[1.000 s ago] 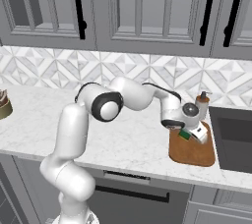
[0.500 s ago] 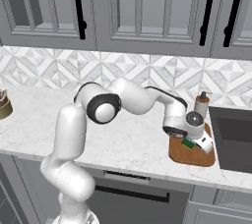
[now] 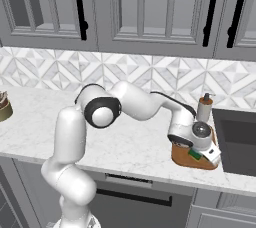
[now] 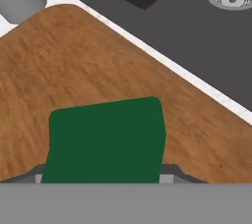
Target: Pick up the sponge from the counter and clean the cutting board by briefly scrubbing or pressing down on the cutting board. Once finished, release the sponge.
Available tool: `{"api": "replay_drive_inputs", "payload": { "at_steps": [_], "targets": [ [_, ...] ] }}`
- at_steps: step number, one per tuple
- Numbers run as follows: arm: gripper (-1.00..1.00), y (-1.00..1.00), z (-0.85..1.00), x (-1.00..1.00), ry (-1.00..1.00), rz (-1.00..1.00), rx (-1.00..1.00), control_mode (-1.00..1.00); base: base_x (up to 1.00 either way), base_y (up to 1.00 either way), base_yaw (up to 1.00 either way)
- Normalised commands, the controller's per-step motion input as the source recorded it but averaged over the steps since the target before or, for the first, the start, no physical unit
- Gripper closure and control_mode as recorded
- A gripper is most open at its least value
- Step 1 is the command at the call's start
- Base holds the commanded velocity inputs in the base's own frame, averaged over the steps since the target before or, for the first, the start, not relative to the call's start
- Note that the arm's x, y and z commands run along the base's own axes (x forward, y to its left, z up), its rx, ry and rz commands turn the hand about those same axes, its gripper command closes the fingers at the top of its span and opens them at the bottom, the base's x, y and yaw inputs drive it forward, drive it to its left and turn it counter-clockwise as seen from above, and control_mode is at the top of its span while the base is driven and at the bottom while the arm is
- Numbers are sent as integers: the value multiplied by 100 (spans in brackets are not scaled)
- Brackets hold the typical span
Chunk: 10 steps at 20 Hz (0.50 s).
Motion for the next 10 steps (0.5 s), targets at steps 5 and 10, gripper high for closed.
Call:
{"api": "replay_drive_inputs", "payload": {
  "at_steps": [5, 10],
  "targets": [
    [100, -1, -19, -4, -1, -1, 0, -100, 0, 0, 0],
    [100, 10, -2, 71, -11, 0, 0, -100, 0, 0, 0]
  ]
}}
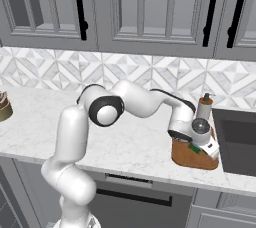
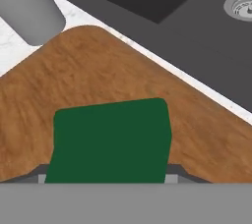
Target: Pick up the sponge from the counter and clean the cutting board by briefly scrubbing or pressing down on the cutting board. Once finished, release the sponge.
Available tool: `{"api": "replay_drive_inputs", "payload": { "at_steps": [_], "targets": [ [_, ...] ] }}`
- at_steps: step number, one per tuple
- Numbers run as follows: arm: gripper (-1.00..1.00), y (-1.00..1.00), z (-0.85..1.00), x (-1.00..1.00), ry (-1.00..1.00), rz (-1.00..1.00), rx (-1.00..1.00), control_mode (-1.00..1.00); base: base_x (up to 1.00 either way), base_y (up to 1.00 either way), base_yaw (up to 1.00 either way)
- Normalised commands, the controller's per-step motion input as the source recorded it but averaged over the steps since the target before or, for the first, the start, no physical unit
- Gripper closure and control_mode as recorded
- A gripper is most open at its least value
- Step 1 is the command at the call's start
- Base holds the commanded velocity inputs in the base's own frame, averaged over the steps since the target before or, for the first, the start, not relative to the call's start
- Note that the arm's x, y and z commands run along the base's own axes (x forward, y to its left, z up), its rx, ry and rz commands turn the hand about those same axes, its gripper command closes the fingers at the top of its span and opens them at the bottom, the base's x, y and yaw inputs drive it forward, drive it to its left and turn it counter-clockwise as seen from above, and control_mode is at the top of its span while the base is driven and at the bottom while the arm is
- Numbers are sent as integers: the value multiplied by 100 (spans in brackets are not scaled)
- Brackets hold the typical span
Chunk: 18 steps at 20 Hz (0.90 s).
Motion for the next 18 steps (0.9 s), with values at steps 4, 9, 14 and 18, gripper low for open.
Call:
{"api": "replay_drive_inputs", "payload": {
  "at_steps": [4, 9, 14, 18],
  "targets": [
    [100, 8, 0, 80, -17, 0, 0, -100, 0, 0, 0],
    [100, 1, 0, 69, -11, 0, 0, -100, 0, 0, 0],
    [100, 0, 0, 36, -2, 0, 0, -100, 0, 0, 0],
    [100, 0, 0, -34, 0, 0, 0, -100, 0, 0, 0]
  ]
}}
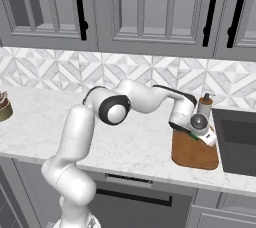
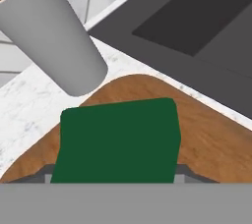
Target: Pick up the sponge from the counter and clean the cutting board by briefly scrubbing or pressing down on the cutting board. Once finished, release the sponge.
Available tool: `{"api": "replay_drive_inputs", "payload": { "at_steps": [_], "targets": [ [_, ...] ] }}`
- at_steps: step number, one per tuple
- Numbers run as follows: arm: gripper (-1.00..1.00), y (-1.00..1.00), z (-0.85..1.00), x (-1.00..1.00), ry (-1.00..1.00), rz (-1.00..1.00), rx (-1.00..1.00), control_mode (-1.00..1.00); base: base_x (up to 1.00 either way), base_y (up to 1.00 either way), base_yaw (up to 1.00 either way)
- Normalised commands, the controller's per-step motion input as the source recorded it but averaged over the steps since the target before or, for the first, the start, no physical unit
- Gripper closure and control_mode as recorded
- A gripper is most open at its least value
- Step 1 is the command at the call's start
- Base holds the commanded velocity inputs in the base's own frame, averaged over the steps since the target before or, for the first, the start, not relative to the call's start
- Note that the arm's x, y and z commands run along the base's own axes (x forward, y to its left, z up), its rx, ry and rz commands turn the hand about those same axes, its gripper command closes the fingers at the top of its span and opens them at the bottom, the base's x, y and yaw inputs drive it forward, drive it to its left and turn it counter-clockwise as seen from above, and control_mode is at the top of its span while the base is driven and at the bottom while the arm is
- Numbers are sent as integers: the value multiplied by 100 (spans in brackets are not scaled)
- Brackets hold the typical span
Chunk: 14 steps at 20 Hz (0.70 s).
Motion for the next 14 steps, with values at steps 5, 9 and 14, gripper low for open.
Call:
{"api": "replay_drive_inputs", "payload": {
  "at_steps": [5, 9, 14],
  "targets": [
    [100, 0, -5, -88, 1, 0, 0, -100, 0, 0, 0],
    [100, 4, -8, -90, 5, 0, 0, -100, 0, 0, 0],
    [100, 8, -10, -70, 9, 0, 0, -100, 0, 0, 0]
  ]
}}
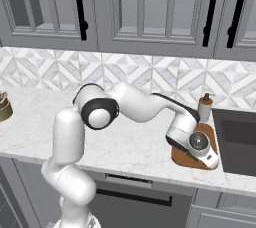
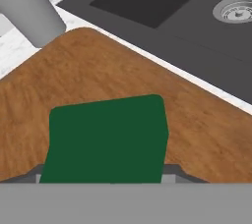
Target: Pick up the sponge from the counter and clean the cutting board by briefly scrubbing or pressing down on the cutting board. Once finished, release the sponge.
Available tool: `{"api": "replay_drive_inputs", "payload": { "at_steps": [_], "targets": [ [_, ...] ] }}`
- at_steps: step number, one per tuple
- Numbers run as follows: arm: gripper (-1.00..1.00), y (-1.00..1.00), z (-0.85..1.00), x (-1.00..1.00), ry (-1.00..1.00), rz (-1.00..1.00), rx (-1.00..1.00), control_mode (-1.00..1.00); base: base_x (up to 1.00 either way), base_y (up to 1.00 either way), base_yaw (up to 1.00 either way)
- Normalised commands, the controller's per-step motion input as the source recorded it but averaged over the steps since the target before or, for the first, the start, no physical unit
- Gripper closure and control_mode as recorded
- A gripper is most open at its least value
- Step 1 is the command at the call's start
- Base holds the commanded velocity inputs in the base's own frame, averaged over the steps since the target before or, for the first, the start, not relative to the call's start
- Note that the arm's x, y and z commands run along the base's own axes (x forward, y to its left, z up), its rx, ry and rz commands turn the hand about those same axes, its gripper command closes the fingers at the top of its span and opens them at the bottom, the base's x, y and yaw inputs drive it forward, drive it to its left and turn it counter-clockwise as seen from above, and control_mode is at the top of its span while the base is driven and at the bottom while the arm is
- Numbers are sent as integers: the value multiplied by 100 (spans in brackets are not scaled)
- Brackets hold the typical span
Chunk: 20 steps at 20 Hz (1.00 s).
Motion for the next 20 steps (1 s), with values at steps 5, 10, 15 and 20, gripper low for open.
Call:
{"api": "replay_drive_inputs", "payload": {
  "at_steps": [5, 10, 15, 20],
  "targets": [
    [100, 6, -1, 6, 9, 0, 0, -100, 0, 0, 0],
    [100, 0, 0, 61, 4, 0, 0, -100, 0, 0, 0],
    [100, 0, -4, 66, 0, 0, 0, -100, 0, 0, 0],
    [100, 0, -4, 47, 0, 0, 0, -100, 0, 0, 0]
  ]
}}
